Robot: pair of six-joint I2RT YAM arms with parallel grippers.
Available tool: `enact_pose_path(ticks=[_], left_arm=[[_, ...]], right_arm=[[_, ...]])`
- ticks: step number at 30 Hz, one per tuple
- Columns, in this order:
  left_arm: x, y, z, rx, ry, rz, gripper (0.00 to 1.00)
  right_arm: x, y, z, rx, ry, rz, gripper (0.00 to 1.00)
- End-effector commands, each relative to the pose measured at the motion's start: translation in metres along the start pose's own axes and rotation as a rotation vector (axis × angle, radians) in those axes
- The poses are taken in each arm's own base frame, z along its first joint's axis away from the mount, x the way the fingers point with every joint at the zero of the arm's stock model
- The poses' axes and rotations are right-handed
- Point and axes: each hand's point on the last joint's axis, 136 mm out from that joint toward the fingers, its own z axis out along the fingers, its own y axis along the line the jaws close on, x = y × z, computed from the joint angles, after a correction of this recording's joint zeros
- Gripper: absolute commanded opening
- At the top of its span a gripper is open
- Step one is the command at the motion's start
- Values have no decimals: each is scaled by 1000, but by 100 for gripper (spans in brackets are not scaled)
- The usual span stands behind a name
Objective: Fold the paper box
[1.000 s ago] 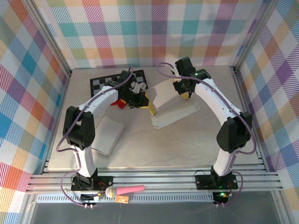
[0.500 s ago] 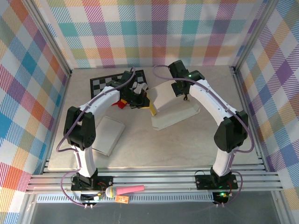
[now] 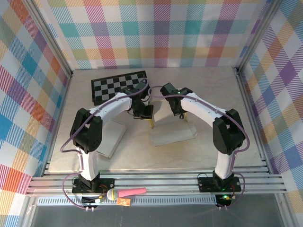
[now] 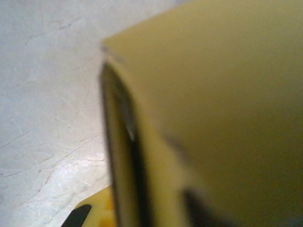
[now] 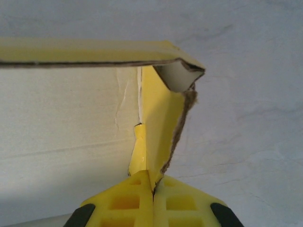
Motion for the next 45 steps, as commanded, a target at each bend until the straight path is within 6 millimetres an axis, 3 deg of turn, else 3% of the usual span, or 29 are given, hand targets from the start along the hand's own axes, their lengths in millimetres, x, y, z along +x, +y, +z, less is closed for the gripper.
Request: enact_pose_path(ticks=[1, 9, 31, 37, 45], left_arm=[[3, 26, 12, -149, 4, 1, 0], [5, 25, 21, -219, -9, 25, 0], [8, 28, 30, -254, 27, 59, 0], [7, 28, 29, -256, 26, 61, 0], [4, 25, 31, -243, 24, 54, 0]], right_arm=[[4, 9, 6, -72, 32, 9, 0], [22, 16, 26, -137, 74, 68, 5], [6, 25, 43, -304, 60, 98, 30], [5, 22, 45, -276, 73, 104, 20], [19, -3, 49, -57, 121, 145, 7]])
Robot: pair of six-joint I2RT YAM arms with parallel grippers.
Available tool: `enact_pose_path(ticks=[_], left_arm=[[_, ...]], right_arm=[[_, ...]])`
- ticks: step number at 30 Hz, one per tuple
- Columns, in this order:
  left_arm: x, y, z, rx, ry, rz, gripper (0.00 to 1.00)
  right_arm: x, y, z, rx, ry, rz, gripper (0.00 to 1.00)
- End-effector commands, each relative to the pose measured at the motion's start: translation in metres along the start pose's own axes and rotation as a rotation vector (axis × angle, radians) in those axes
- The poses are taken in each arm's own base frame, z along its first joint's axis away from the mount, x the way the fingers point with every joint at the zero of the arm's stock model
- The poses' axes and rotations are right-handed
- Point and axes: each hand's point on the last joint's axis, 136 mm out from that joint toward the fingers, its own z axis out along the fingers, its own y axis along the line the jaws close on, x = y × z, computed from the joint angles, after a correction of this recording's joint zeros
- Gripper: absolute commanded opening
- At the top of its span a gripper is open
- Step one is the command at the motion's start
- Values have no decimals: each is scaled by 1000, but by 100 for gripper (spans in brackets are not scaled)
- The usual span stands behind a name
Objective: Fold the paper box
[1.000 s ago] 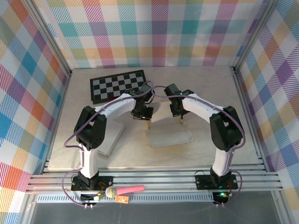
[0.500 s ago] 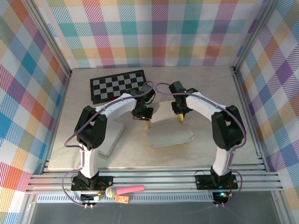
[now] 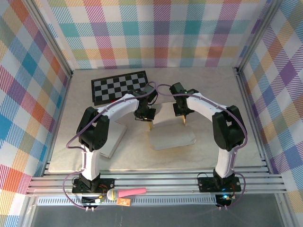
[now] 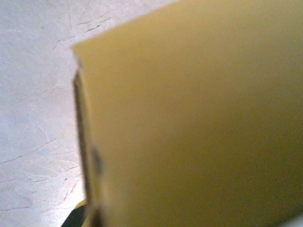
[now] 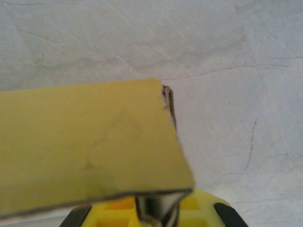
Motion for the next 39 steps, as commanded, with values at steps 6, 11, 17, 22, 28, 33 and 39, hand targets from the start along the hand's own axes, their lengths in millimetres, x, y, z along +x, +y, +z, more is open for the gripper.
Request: enact_pose_path(ticks=[6, 11, 17, 22, 28, 33, 39], left_arm=[[4, 9, 17, -56, 33, 3, 0], [3, 7, 18, -44, 34, -7, 0], [2, 5, 19, -28, 34, -17, 0], [2, 6, 21, -1, 36, -46, 0], [0, 9, 27, 20, 31, -70, 17], [-4, 9, 33, 20, 14, -76, 23], [-16, 13, 33, -2, -52, -75, 23]], right_arm=[[11, -29, -11, 326, 18, 52, 0], [13, -24, -18, 374, 23, 73, 0], [11, -8, -16, 275, 15, 92, 0], [10, -3, -16, 251, 19, 71, 0], [14, 3, -12, 205, 31, 62, 0], [15, 5, -12, 189, 35, 54, 0], [19, 8, -10, 173, 52, 46, 0]])
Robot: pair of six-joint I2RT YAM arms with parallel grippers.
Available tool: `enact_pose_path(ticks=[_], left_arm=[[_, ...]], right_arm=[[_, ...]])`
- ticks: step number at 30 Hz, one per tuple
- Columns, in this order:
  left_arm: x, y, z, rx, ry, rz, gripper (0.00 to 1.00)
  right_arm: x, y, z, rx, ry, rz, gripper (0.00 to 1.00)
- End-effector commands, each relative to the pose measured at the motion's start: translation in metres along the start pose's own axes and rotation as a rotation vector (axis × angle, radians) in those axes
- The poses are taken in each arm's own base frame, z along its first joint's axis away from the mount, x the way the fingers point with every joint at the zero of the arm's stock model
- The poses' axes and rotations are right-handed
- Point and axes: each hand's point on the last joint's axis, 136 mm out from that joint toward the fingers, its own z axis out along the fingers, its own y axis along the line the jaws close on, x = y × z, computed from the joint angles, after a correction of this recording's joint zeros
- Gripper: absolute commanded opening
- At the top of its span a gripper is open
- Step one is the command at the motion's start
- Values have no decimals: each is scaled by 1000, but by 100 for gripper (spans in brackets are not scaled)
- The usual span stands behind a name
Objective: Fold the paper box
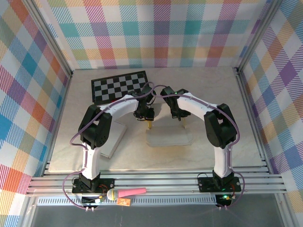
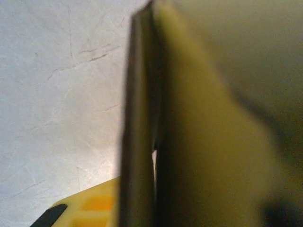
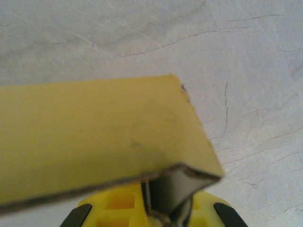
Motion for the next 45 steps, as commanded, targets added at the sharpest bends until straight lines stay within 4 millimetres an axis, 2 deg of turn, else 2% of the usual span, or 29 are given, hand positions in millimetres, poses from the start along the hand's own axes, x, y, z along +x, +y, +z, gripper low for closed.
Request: enact_pose_path(ticks=[1, 3, 7, 16, 21, 25, 27, 34, 45], left_arm=[[-5, 10, 6, -52, -35, -7, 22], [-10, 11, 4, -60, -57, 0, 19], [-13, 15, 4, -95, -77, 6, 0], [1, 36, 11, -313, -115, -69, 0], [-2, 33, 6, -299, -151, -74, 0], [-20, 22, -7, -229, -206, -35, 24], [-28, 19, -9, -190, -215, -30, 30], [-42, 7, -3, -123, -198, 47, 31], [-62, -2, -16, -46, -275, 89, 36]], right_arm=[[5, 2, -5, -22, 8, -31, 0], [6, 2, -4, -26, 10, -33, 0], [10, 5, -2, -35, 25, -36, 0], [21, 11, 9, -35, 94, -32, 0], [23, 14, 12, -40, 107, -39, 0], [23, 15, 13, -50, 108, -45, 0], [23, 15, 14, -56, 110, -46, 0], [23, 18, 16, -75, 121, -48, 0], [25, 19, 22, -86, 153, -49, 0]])
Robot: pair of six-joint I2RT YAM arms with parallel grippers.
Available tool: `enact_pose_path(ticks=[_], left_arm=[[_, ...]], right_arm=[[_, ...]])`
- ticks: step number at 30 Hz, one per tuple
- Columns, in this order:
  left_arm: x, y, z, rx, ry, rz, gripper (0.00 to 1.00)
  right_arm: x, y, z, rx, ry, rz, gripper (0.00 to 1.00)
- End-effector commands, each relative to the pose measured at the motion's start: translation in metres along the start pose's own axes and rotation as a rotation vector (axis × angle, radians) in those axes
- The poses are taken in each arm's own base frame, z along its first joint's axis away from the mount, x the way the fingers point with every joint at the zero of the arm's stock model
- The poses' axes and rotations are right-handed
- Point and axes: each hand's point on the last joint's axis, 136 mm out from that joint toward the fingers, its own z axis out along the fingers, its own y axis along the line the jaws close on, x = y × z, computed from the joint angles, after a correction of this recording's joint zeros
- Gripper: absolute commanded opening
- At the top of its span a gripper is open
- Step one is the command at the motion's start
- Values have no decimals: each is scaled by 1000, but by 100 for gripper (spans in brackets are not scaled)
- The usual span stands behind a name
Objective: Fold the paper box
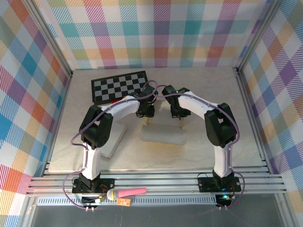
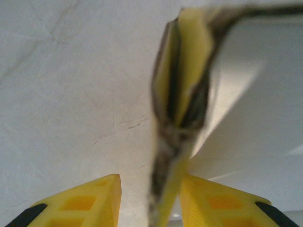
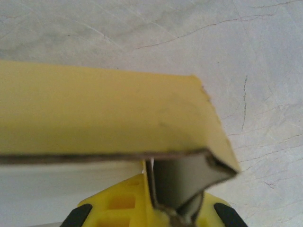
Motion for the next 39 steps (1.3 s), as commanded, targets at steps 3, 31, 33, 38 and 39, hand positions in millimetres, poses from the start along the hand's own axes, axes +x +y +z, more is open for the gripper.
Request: enact_pose_path(ticks=[3, 31, 33, 38, 39], left_arm=[[-26, -8, -7, 81, -70, 12, 31], [0, 34, 10, -295, -28, 56, 9], [0, 31, 12, -282, -22, 61, 4], [-3, 20, 12, -228, -29, 56, 0], [-4, 18, 10, -216, -32, 55, 3]], right_arm=[[20, 12, 20, -24, 98, -58, 0], [27, 27, 33, -57, 206, -73, 0], [27, 28, 32, -59, 205, -73, 0], [26, 29, 31, -63, 205, -72, 0], [26, 28, 31, -61, 205, -72, 0]])
